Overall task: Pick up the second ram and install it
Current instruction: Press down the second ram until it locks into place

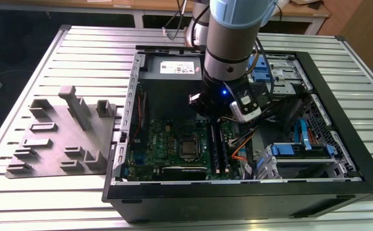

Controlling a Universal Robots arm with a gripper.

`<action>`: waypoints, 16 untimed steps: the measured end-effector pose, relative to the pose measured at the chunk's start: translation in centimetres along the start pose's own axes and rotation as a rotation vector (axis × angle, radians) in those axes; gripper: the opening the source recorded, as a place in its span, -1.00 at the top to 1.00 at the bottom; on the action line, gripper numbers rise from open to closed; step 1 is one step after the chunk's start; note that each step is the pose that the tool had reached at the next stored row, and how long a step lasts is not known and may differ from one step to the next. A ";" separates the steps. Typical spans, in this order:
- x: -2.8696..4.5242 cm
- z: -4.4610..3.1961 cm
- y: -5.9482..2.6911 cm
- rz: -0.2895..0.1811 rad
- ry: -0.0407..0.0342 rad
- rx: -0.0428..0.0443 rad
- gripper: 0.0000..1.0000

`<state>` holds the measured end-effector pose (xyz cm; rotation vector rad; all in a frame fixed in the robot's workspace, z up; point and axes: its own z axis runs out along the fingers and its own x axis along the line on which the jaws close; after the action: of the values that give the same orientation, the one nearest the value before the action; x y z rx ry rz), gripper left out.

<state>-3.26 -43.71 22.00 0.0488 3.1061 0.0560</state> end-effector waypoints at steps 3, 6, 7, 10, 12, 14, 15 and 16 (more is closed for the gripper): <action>0.00 0.03 0.00 0.000 -0.0002 -0.0004 0.86; 0.01 0.21 0.00 0.000 -0.0002 -0.0009 0.86; 0.01 0.23 0.00 0.000 -0.0003 -0.0013 0.86; 0.01 0.23 0.00 0.000 -0.0001 -0.0013 0.86; 0.01 0.24 0.00 0.000 -0.0002 -0.0014 0.86; 0.02 0.34 -0.02 0.000 0.0001 -0.0012 0.86; 0.01 0.35 -0.02 0.000 0.0001 -0.0014 0.86; 0.01 0.36 -0.02 0.000 0.0001 -0.0016 0.86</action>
<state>-3.27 -43.71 21.64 0.0489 3.1062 0.0585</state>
